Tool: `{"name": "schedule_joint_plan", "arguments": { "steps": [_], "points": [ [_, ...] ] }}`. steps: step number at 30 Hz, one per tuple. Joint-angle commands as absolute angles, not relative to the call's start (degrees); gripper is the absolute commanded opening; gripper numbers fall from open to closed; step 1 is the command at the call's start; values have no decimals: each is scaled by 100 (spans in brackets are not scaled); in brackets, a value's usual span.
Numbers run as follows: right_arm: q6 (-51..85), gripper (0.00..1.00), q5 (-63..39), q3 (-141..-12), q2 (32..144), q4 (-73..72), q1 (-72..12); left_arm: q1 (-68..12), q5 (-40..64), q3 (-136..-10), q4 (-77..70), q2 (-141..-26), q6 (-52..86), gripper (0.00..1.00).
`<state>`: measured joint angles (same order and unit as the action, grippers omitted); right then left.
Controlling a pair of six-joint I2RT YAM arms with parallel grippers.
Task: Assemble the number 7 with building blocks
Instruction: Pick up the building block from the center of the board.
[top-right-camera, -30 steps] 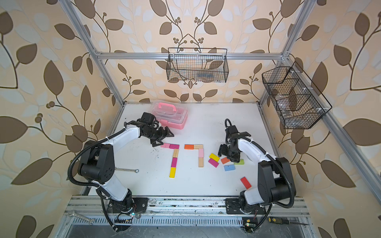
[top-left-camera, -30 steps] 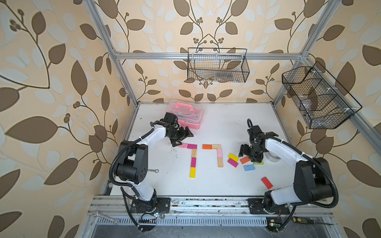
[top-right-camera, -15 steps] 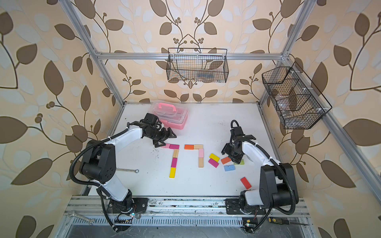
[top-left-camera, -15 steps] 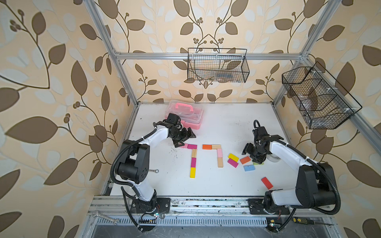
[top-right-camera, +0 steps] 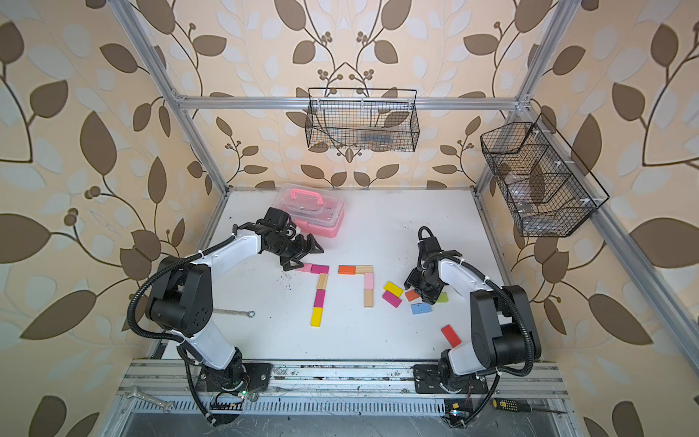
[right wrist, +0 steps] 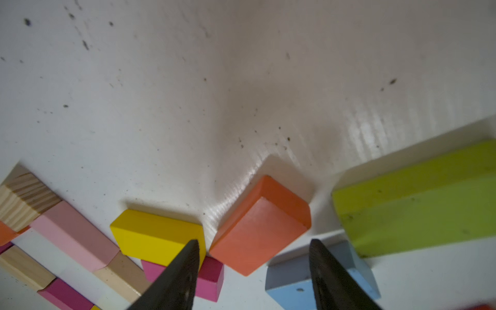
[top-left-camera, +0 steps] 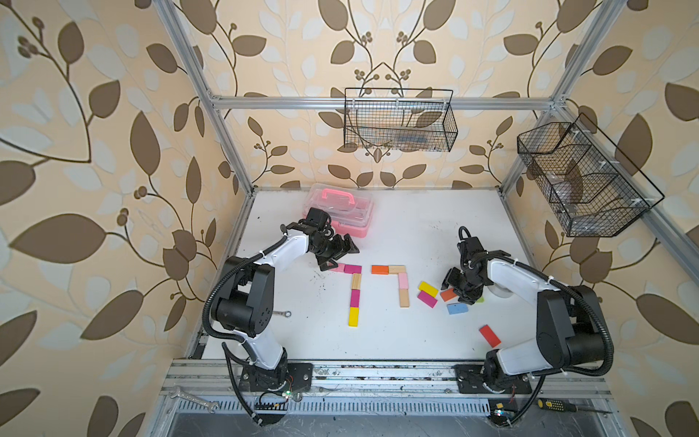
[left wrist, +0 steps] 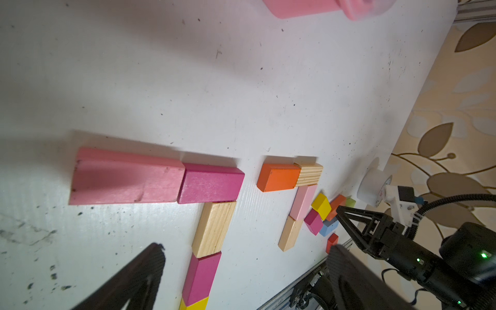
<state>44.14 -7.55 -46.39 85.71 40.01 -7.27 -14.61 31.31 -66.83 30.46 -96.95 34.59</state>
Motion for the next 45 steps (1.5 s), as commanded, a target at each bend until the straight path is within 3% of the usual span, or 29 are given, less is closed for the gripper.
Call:
{"name": "schedule_joint_plan", "arguments": {
  "steps": [1, 8, 14, 19, 45],
  "points": [
    [4482, 63, -763, -4603, 8740, 3908, -782, -1468, 3137, -6926, 3216, -9616, 3310, 98],
    [4378, 55, -731, -4683, 8959, 3894, -791, -1468, 3120, -6970, 3281, -9634, 3255, 98],
    [4298, 34, -787, -4737, 9061, 3894, -816, -1462, 3129, -6985, 3292, -9664, 3245, 98],
    [4298, 26, -782, -4746, 9044, 3909, -817, -1468, 3138, -7013, 3290, -9691, 3243, 98],
    [4063, 24, -310, -5006, 8487, 4257, -1026, -1465, 3090, -6795, 3170, -9531, 3332, 98]
  ]
}}
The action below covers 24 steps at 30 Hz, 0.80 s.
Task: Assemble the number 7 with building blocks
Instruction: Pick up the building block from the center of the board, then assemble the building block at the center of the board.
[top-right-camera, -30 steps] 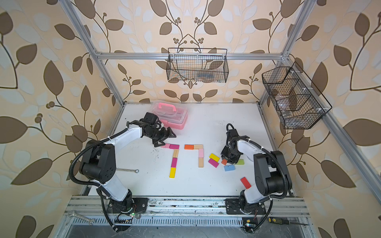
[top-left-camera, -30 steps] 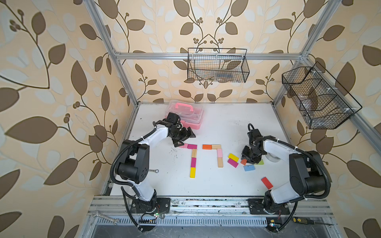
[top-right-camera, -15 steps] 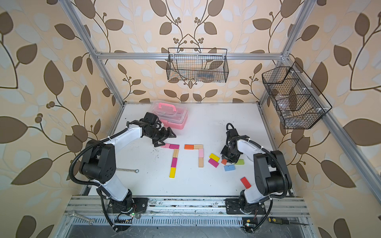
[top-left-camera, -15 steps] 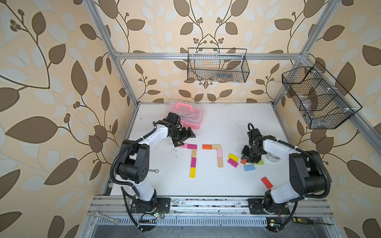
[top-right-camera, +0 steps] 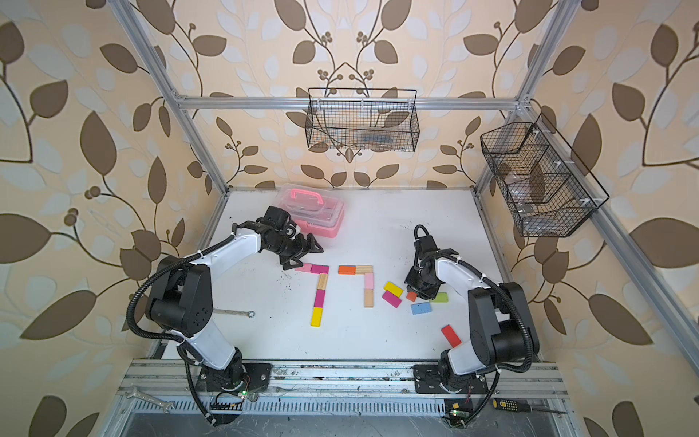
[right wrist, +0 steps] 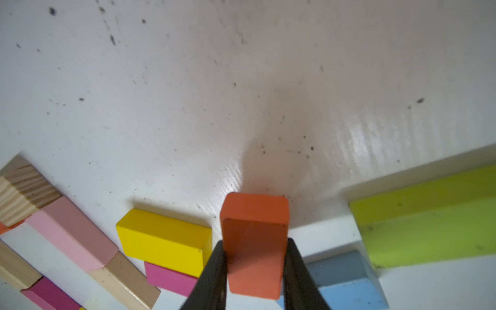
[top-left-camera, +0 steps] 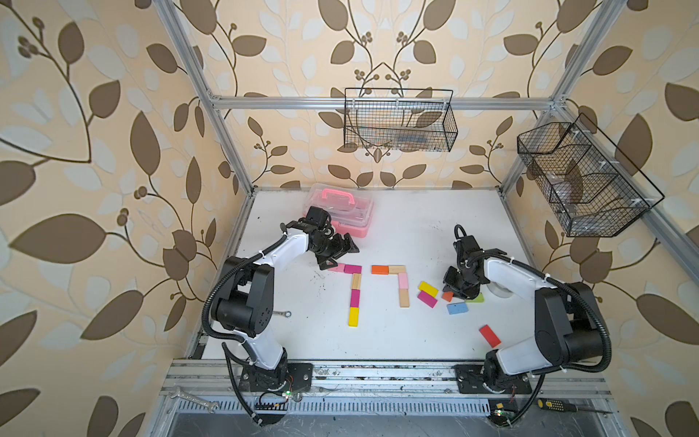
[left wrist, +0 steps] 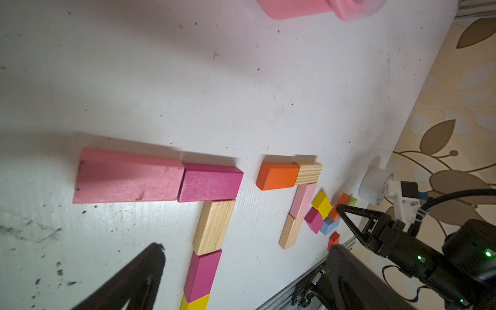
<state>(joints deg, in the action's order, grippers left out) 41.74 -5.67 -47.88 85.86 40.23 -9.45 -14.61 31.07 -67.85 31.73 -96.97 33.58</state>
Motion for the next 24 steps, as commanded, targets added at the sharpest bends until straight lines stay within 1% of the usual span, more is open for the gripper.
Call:
{"name": "schedule_joint_plan", "arguments": {
  "steps": [1, 7, 12, 18, 24],
  "points": [
    [4053, 24, -265, -5049, 8457, 4295, -1061, -1465, 3078, -6778, 3164, -9518, 3338, 98],
    [3922, 24, -137, -5176, 8237, 4298, -1369, -1467, 2993, -6682, 3153, -9388, 3349, 98],
    [3871, 24, -92, -5253, 8098, 4324, -1822, -1462, 2936, -6614, 3116, -9295, 3355, 97],
    [3944, 24, -170, -5266, 8102, 4300, -2692, -1465, 2840, -6615, 3117, -9201, 3336, 97],
    [4313, 24, -290, -5049, 8239, 4128, -3657, -1459, 2701, -6592, 3099, -9080, 3319, 98]
  ]
}}
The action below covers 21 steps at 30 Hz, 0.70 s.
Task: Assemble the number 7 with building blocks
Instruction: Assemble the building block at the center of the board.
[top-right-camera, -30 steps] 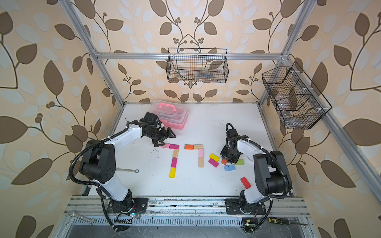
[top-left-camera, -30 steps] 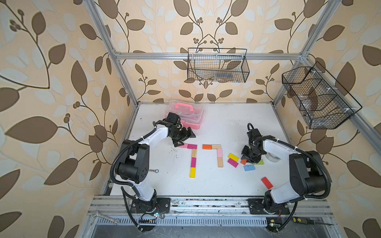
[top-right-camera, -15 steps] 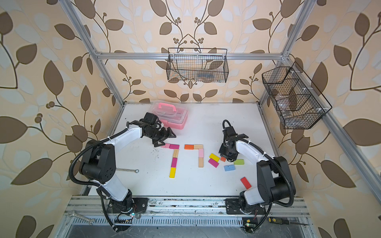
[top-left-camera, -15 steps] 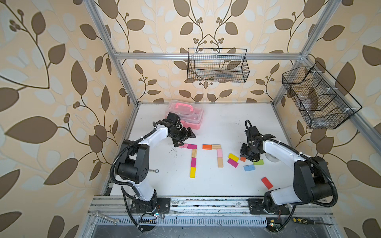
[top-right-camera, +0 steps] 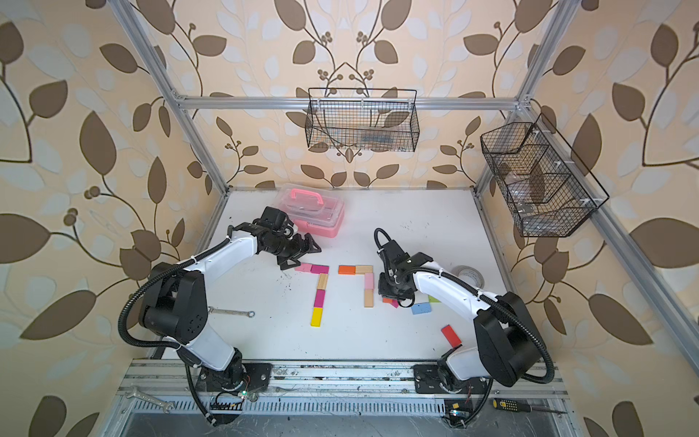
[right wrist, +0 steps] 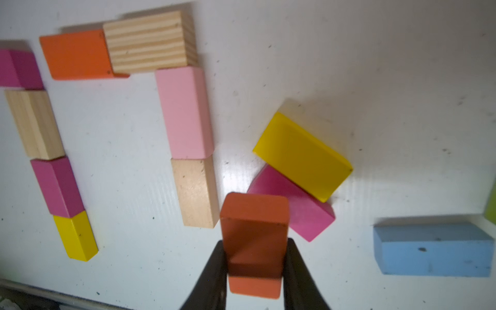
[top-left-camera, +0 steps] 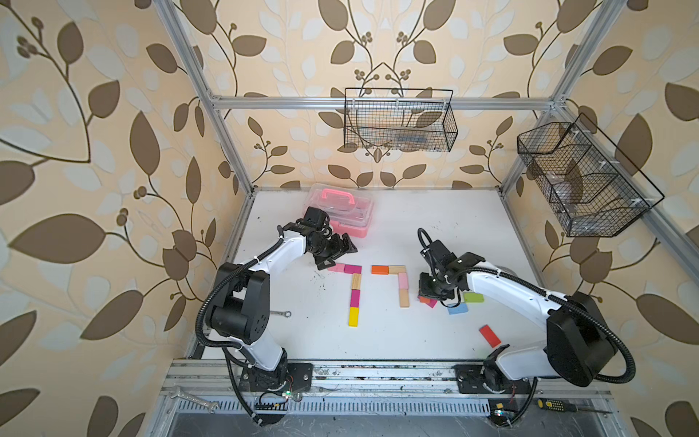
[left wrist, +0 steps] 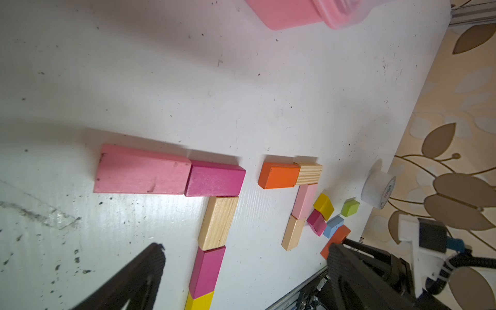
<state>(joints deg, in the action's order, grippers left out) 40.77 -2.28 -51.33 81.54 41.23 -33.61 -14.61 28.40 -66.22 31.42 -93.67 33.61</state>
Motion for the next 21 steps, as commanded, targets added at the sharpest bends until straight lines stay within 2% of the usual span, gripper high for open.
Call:
{"name": "schedule_joint_plan", "arguments": {
  "steps": [1, 9, 21],
  "points": [
    [4381, 24, -314, -5017, 8275, 4074, -3842, -1459, 2690, -6581, 3096, -9071, 3322, 98],
    [4789, 24, -446, -4860, 8747, 3772, -4676, -1441, 2685, -6574, 3077, -9035, 3309, 98],
    [4877, 24, -598, -4851, 9073, 3816, -4816, -1380, 2698, -6510, 3124, -8950, 3267, 98]
  ]
}}
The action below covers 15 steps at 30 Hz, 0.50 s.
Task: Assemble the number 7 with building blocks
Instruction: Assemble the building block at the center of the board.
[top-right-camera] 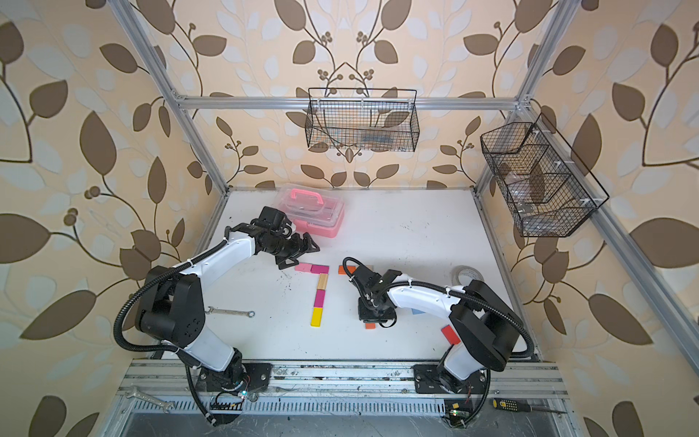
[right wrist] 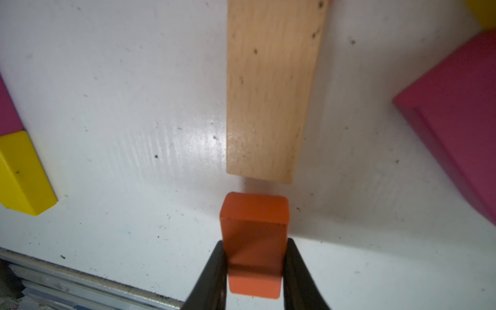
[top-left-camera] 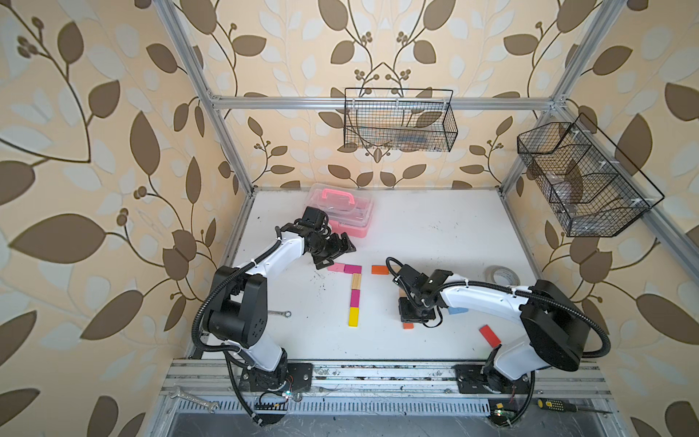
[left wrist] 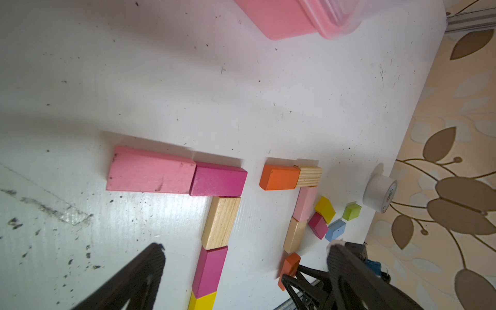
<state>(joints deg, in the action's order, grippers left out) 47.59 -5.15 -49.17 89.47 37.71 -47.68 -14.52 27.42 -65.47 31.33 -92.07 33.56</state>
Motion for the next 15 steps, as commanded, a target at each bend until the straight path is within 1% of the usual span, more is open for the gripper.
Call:
{"name": "schedule_joint_plan", "arguments": {
  "steps": [1, 15],
  "points": [
    [4878, 24, -604, -4860, 9087, 3819, -4816, -1371, 2703, -6507, 3125, -8943, 3262, 98],
    [4974, 25, -711, -4659, 9133, 3693, -4790, -1354, 2755, -6539, 3134, -9018, 3247, 98]
  ]
}}
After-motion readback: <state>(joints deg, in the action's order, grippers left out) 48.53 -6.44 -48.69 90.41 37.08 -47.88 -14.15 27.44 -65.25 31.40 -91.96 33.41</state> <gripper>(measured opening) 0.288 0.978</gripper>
